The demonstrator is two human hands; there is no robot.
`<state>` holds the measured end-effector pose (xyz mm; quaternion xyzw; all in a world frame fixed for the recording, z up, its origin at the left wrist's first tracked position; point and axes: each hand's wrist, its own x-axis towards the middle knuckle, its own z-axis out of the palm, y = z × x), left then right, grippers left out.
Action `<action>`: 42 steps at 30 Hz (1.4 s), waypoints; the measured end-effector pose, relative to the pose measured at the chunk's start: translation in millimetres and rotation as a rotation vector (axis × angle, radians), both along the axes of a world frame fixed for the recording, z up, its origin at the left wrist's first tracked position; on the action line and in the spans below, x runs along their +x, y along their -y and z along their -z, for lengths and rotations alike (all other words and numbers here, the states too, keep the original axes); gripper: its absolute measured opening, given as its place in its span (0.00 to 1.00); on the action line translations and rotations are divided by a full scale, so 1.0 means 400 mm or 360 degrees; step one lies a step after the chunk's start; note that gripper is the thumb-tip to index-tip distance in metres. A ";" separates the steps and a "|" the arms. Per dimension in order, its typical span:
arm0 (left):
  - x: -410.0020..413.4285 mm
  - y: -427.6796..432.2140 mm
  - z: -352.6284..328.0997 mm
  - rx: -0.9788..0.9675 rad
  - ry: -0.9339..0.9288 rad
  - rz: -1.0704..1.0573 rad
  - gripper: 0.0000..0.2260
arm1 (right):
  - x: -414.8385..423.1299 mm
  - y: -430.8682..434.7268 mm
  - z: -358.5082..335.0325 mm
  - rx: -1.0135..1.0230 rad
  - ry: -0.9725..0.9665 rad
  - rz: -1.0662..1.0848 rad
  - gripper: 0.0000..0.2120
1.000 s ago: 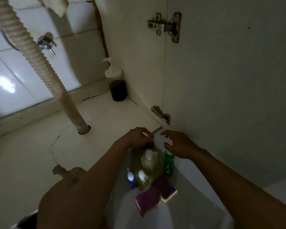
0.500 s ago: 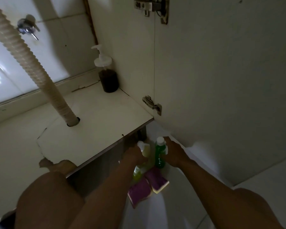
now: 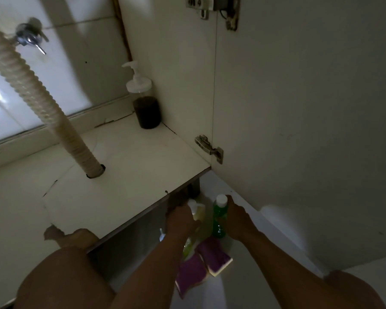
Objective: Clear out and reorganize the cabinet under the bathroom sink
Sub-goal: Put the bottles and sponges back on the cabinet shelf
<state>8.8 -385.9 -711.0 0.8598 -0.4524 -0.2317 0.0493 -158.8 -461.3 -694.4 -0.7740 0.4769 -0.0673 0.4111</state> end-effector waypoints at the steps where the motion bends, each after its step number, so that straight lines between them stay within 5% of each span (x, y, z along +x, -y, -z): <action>1: 0.002 0.003 0.012 -0.0027 -0.0007 -0.0008 0.24 | 0.000 0.000 -0.001 -0.0005 -0.0007 -0.0009 0.26; 12: -0.019 -0.027 -0.031 -0.0330 -0.0158 -0.0130 0.29 | -0.027 -0.041 -0.064 -0.0188 0.0134 -0.0014 0.22; 23: 0.035 -0.082 -0.307 -0.0780 0.0042 -0.0002 0.38 | -0.033 -0.029 -0.275 -0.0968 0.0210 -0.0152 0.31; 31: 0.210 -0.044 -0.502 -0.1001 0.0129 -0.0137 0.35 | 0.112 0.034 -0.459 -0.1242 0.0384 -0.0209 0.33; 42: 0.514 0.158 -0.469 -0.0873 -0.0073 -0.0391 0.35 | 0.438 0.174 -0.521 -0.0884 0.0336 -0.0049 0.32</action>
